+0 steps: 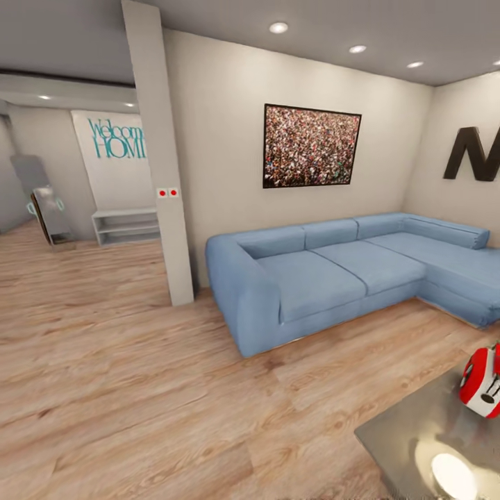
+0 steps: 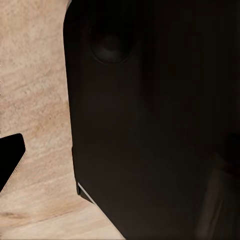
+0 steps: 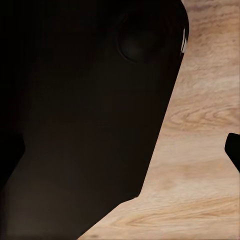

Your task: Turn on the radio receiver that's on the table in the living room.

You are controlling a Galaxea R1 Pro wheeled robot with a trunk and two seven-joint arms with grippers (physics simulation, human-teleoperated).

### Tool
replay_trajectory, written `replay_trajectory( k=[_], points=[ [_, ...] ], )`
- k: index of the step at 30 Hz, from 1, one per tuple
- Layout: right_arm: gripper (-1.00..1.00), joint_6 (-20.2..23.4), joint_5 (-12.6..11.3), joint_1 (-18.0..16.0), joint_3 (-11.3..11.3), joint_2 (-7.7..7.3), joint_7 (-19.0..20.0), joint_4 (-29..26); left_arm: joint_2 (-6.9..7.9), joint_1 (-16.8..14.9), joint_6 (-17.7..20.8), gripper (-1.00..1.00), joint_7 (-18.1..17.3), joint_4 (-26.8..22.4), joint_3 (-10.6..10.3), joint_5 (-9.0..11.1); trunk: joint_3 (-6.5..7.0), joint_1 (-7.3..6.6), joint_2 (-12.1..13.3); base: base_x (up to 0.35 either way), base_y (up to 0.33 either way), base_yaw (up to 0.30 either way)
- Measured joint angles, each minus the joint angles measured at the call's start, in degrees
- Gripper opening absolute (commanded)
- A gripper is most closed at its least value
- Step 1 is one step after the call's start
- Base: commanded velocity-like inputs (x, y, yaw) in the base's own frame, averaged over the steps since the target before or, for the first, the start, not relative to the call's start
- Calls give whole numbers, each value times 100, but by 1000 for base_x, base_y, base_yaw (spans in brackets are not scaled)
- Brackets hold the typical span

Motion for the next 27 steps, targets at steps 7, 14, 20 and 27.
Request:
replay_trajectory(
  k=[7,14,20,27],
  points=[
    [100,5,7,0,-2,0,0,0,0,0,1,100,-8,0,-8,0,0,0,0,239,177,-29],
    [100,3,35,0,-2,0,0,0,0,0,2,100,-10,0,-9,0,0,0,0,288,204,-2],
    [100,11,64,0,-2,0,0,0,0,0,2,100,-4,14,-8,0,0,0,0,298,176,0],
    [100,16,70,0,-2,2,0,0,0,0,3,100,-4,25,-17,0,0,0,0,319,39,0]
  ],
)
